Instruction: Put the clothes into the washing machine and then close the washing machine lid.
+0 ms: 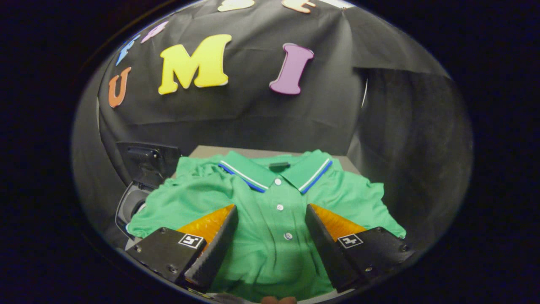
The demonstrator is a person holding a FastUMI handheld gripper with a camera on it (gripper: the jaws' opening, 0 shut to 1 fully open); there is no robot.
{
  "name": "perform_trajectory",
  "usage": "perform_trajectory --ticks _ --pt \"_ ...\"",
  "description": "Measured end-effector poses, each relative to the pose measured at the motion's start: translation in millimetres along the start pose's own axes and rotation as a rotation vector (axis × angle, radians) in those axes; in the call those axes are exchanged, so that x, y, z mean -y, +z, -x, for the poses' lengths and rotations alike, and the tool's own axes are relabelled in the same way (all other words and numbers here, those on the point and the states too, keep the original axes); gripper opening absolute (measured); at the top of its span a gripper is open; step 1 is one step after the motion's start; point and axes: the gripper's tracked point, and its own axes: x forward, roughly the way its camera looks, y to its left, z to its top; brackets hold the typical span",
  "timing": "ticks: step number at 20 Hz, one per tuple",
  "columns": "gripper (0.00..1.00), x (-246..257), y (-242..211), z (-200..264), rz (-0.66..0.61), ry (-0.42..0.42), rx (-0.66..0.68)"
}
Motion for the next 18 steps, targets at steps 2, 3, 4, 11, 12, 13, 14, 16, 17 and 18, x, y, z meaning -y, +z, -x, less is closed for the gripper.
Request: perform_trajectory --ticks 2,3,4,11,12,13,14,16,17,18 --pt "1.0 -0.6 -1.6 -3.2 -0.044 0.033 -0.026" --pt "1.0 -1.2 -0.7 -4.2 -0.038 0.04 -0.037" --pt "1.0 -0.7 -0.7 -3.4 -0.035 0.034 -0.041" --pt "0.58 -8.9 3.6 -2.0 -0.047 0.109 -0.118" --pt "0.39 -7.7 3.6 -3.4 -0.086 0.11 -0.111" --pt "0.19 -6.8 4.2 -2.2 -0.1 0.12 -0.117" --pt "0.11 -5.8 3.9 -2.1 -0.115 0.125 -0.129" --pt "0.08 -6.4 7.0 -1.4 -0.136 0.139 -0.146" --pt "0.08 -6.9 9.2 -2.4 -0.148 0.144 -0.146" --pt "0.07 -7.7 12.7 -0.4 -0.165 0.148 -0.139"
